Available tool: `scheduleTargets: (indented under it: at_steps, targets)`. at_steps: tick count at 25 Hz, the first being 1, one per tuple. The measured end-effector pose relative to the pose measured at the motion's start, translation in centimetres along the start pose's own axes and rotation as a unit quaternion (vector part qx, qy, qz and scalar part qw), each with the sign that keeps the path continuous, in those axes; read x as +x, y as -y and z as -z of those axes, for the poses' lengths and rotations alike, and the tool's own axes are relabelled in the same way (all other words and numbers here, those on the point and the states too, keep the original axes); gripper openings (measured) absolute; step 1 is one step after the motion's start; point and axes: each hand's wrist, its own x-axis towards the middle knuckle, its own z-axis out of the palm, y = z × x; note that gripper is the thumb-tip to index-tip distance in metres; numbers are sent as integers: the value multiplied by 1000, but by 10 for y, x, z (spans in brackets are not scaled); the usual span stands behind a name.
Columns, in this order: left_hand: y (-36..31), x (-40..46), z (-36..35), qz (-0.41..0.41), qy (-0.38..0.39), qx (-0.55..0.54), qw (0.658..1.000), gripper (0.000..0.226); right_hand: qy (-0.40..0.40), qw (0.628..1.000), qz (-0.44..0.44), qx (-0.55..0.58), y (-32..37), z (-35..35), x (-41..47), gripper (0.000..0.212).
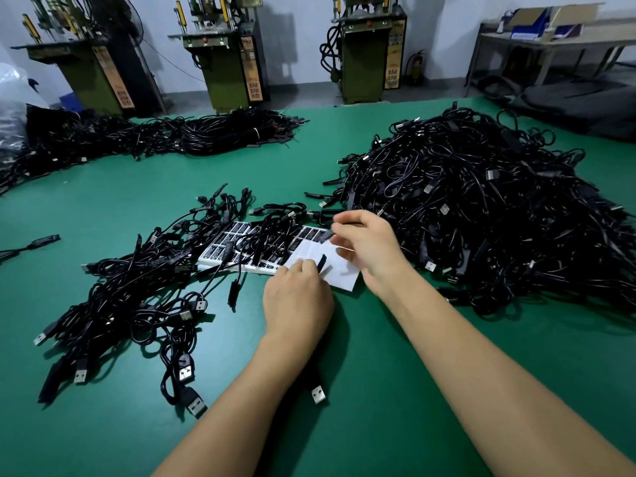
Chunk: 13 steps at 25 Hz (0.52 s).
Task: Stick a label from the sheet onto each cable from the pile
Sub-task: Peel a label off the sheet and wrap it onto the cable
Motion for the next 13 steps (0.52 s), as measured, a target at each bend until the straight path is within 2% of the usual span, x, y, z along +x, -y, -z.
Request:
scheduleTargets:
  at_steps: [2,4,6,7,8,9,10,13]
  targets:
    - [3,0,1,28,-24,-46,998,19,-38,994,-55,88,-7,19,-3,14]
    - [7,1,1,31,-60,-119,991,22,-47,988,-71,131,-14,29,-4,12]
    - [8,4,2,53,-90,-241,965,20,-38,980,-71,181,-18,34,-3,12]
    - [9,7,3,80,-80,-337,935,18,-32,975,-74,205,-17,35,-2,13]
    - [8,10,4,113,-50,-439,890,15,-26,970,-81,229,-16,37,-2,14]
    - [8,12,4,146,-10,-515,845,12,-21,965,-88,248,-16,38,-1,14]
    - [9,15,3,165,30,-553,816,10,-17,961,-92,259,-16,39,-1,15]
    - [13,22,-1,163,121,-560,803,12,-11,963,-90,254,-17,39,-1,14]
